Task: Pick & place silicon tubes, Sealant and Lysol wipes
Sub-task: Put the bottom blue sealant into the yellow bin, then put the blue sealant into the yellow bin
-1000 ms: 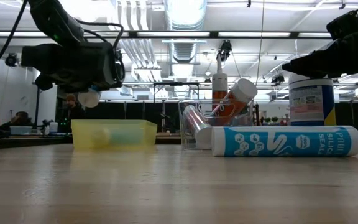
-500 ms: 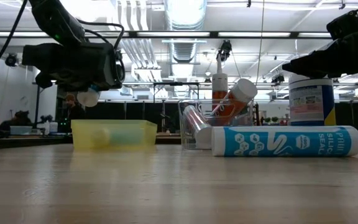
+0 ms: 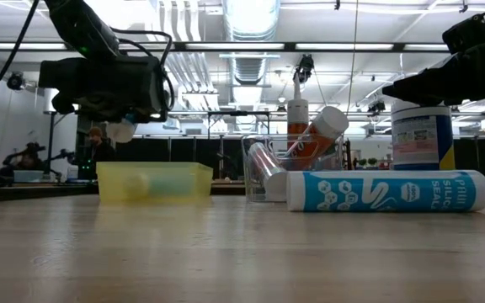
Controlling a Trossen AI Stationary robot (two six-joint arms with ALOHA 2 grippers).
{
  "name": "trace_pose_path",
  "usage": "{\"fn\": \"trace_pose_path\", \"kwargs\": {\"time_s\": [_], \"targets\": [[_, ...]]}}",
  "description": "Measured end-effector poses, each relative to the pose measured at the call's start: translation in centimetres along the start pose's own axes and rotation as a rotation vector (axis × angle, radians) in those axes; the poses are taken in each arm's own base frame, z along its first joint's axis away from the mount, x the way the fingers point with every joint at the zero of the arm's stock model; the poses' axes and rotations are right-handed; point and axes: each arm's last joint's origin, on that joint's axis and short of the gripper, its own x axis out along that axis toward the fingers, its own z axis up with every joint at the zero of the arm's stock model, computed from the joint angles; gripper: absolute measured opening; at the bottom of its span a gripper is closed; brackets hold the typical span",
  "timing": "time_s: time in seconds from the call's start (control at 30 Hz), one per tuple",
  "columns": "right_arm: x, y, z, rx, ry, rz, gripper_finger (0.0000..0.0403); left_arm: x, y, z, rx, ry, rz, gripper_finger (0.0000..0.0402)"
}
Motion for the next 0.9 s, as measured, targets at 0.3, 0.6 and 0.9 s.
{"fn": "trace_pose_path", "kwargs": {"time_s": [0.3,0.6,0.9], "targets": [[0.00,0.00,0.00,0.000,0.000,0.000,0.0313,0.01,-0.10,0.04,0.034,-0.008,0.001,0.0259],[0.00,0.00,0.00,0.000,0.000,0.000,0.0307,0.01,-0.13,0.06,0.048,-0.007,0.001,0.0281],[0.00,0.00,0.00,0.000,0.000,0.000,0.0318,0.01,-0.64,0.45,0.063,0.001,0.000,0.0272]]}}
